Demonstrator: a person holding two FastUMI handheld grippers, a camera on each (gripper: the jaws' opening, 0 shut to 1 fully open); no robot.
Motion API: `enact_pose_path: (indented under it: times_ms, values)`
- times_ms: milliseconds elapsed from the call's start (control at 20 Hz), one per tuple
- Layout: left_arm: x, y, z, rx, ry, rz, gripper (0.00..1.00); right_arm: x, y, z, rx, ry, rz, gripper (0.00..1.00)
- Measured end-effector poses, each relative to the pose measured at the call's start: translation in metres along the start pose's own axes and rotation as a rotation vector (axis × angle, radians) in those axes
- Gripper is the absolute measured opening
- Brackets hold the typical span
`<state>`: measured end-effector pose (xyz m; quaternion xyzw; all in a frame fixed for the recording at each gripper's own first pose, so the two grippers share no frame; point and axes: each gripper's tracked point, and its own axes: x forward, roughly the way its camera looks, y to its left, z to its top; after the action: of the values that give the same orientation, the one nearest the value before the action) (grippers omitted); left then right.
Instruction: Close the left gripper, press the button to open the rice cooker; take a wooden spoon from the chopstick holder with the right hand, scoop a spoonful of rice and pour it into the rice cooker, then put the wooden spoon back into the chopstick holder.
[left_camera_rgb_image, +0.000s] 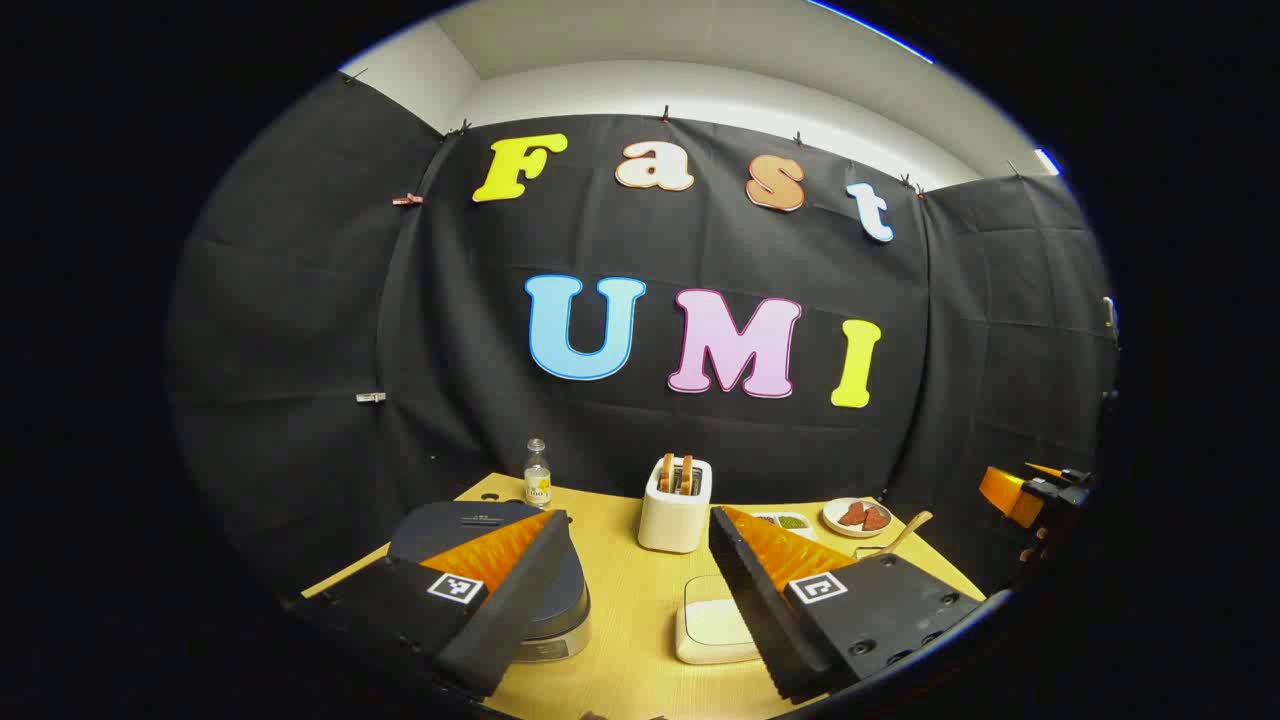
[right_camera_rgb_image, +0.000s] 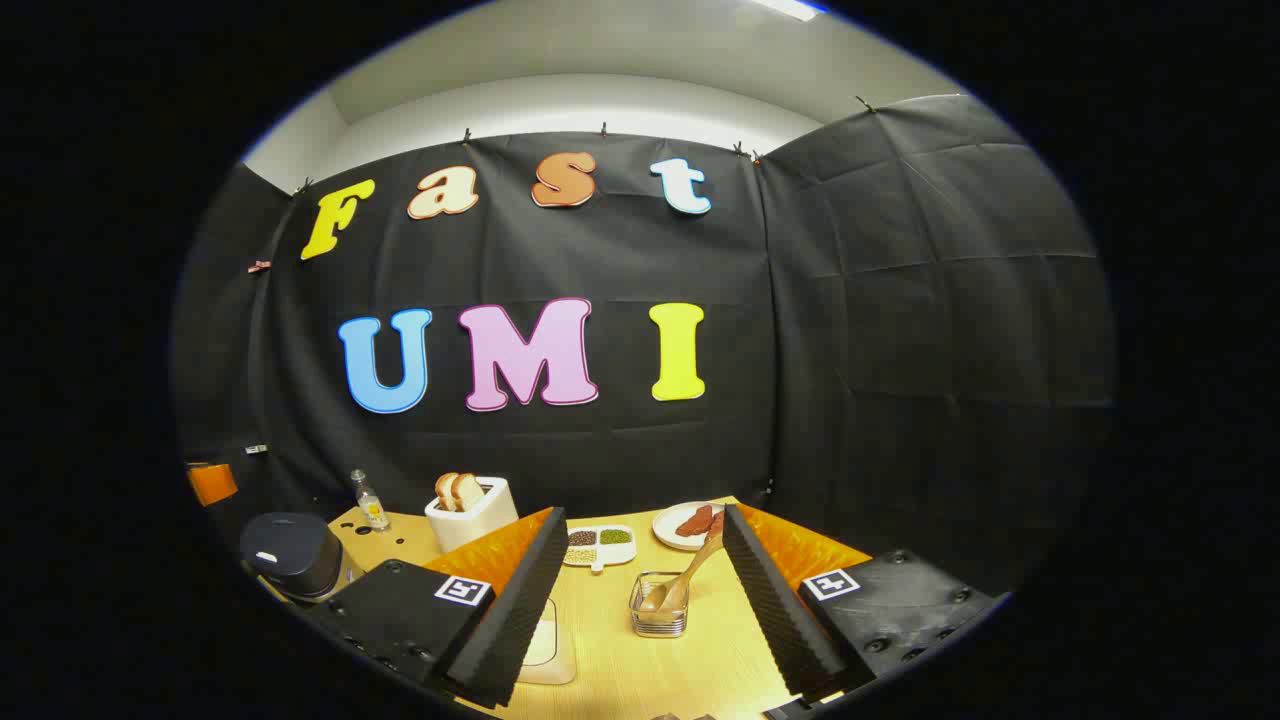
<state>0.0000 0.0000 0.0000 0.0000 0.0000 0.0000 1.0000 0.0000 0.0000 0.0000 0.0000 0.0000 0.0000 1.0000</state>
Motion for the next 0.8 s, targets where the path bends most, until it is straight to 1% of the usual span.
enact_pose_path:
  times_ms: [200,350,400,450,500,600,800]
  values:
    - [-0.001,0.005,-0.005,-0.012,0.021,0.031,0.95,-0.002,0.010,-0.007,-0.007,0.024,0.043,0.97]
    - [-0.004,0.005,-0.002,-0.004,0.017,0.027,0.95,-0.002,0.015,-0.013,-0.013,0.047,0.064,0.97]
    - [-0.005,0.004,-0.003,0.003,0.015,0.024,0.95,-0.002,0.016,-0.011,-0.015,0.042,0.066,0.97]
    - [-0.006,0.005,-0.002,0.009,0.012,0.024,0.95,-0.002,0.015,-0.008,-0.016,0.034,0.064,0.93]
    - [-0.006,0.006,-0.002,0.012,0.011,0.025,0.95,-0.001,0.014,-0.006,-0.013,0.027,0.058,0.97]
    - [-0.007,0.006,-0.006,-0.005,0.019,0.024,0.95,0.000,0.012,-0.005,-0.002,0.021,0.045,0.97]
    - [-0.010,0.009,-0.012,-0.039,0.040,0.028,0.95,0.002,0.013,-0.005,-0.008,0.022,0.044,0.97]
